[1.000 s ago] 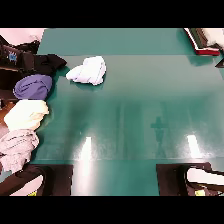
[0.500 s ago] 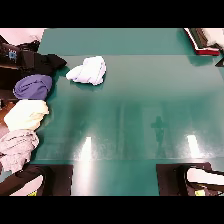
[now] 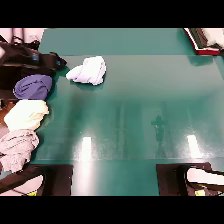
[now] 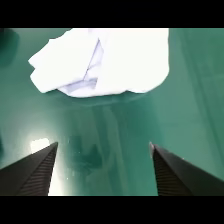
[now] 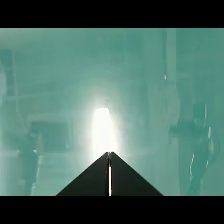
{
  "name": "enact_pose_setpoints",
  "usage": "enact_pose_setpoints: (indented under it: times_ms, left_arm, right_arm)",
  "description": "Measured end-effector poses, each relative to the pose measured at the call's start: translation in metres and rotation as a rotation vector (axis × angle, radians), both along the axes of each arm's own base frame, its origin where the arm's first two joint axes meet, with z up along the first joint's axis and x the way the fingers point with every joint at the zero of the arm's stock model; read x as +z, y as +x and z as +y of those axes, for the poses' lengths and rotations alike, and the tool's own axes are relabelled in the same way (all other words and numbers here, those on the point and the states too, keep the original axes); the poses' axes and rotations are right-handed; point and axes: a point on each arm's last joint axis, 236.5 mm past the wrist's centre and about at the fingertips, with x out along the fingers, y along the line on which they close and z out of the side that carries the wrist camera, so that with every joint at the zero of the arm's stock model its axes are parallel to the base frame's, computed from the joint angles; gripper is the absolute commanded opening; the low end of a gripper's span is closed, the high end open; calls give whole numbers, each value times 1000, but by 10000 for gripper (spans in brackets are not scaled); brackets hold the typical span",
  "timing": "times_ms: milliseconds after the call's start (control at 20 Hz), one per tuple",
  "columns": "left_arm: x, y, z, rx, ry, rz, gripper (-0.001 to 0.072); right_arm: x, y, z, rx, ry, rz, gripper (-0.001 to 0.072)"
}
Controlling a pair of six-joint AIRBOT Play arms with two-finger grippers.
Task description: Fold the shirts.
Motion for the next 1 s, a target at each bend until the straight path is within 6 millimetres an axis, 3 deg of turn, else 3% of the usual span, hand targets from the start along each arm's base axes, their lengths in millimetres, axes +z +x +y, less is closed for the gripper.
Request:
enact_pose_setpoints:
  times_ms: [250,350,500,550,650,700,850,900,1000]
  left_arm:
    - [-90,60,-28,-41,-71,40,671]
    - [-121,75,-36,-37,-112,63,670]
    - [-151,87,-50,-38,-145,73,669]
    - [-158,90,-53,-38,-149,72,548]
    - [-164,97,-56,-30,-156,57,125]
    - [-165,99,-57,-27,-158,51,29]
    - [-153,103,-64,-49,-168,40,25]
    - [-141,104,-68,-68,-173,34,25]
    - [-96,106,-80,-132,-182,-6,25]
  right_arm:
    - [3,4,0,-4,1,-20,19]
    - [3,4,0,-5,2,-21,18]
    - [3,5,-1,-5,1,-24,18]
    - [3,5,0,-5,2,-24,19]
    - [3,5,0,-5,2,-24,19]
    - [3,5,0,-5,2,-24,19]
    - [3,4,0,-4,2,-20,19]
    - [2,2,0,-1,3,-12,19]
    - [0,0,3,7,9,-1,19]
